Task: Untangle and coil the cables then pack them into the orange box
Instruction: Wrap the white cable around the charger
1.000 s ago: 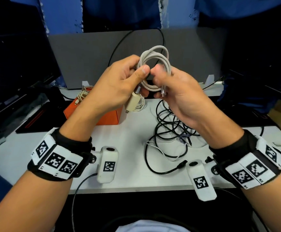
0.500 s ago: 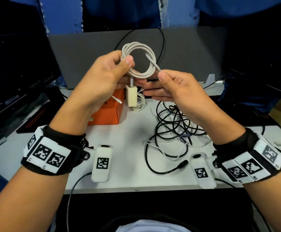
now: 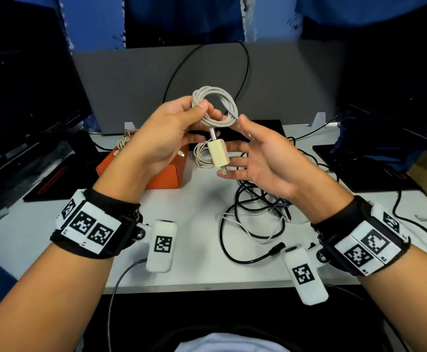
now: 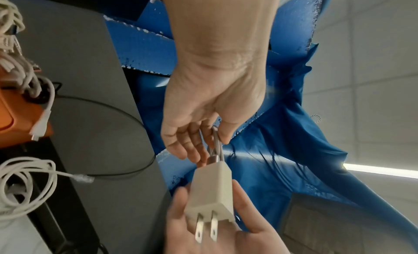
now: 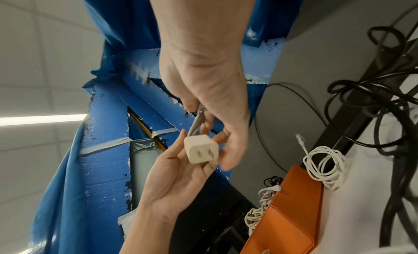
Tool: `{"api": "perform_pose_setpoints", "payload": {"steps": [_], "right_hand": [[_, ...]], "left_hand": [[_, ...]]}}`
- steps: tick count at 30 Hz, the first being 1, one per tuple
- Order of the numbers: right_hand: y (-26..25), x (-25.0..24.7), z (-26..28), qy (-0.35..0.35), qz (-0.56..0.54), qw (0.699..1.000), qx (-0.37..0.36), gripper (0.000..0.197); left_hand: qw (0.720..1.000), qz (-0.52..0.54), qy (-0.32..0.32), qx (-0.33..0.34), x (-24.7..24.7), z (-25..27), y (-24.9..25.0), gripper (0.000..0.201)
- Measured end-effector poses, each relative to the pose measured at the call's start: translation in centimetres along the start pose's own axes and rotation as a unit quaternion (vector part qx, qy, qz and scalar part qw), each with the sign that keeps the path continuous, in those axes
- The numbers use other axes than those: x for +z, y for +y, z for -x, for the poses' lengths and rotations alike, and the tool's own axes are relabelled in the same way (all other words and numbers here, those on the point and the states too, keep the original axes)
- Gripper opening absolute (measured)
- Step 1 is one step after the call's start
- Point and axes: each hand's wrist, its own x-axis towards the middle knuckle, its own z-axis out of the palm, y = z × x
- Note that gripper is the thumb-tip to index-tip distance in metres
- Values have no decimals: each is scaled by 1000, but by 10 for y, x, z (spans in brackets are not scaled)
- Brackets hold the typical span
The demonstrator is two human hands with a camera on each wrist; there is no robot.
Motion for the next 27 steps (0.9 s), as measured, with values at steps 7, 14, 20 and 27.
{"api": "perform_pose_setpoints", "payload": {"steps": [7, 14, 20, 27], "right_hand": [[10, -1, -6, 30, -17, 999, 26, 42], [17, 1, -12, 111, 12, 994, -22, 29], [19, -1, -13, 133, 14, 991, -27, 31], [16, -5, -16, 100, -48, 994, -23, 32]], "left_hand": [[993, -82, 30, -83, -10, -2, -9, 37], [978, -162, 29, -125, 10, -2, -16, 50], [967, -239, 66, -53, 34, 0, -25, 62], [970, -225, 87, 10, 23, -3, -27, 54]]}}
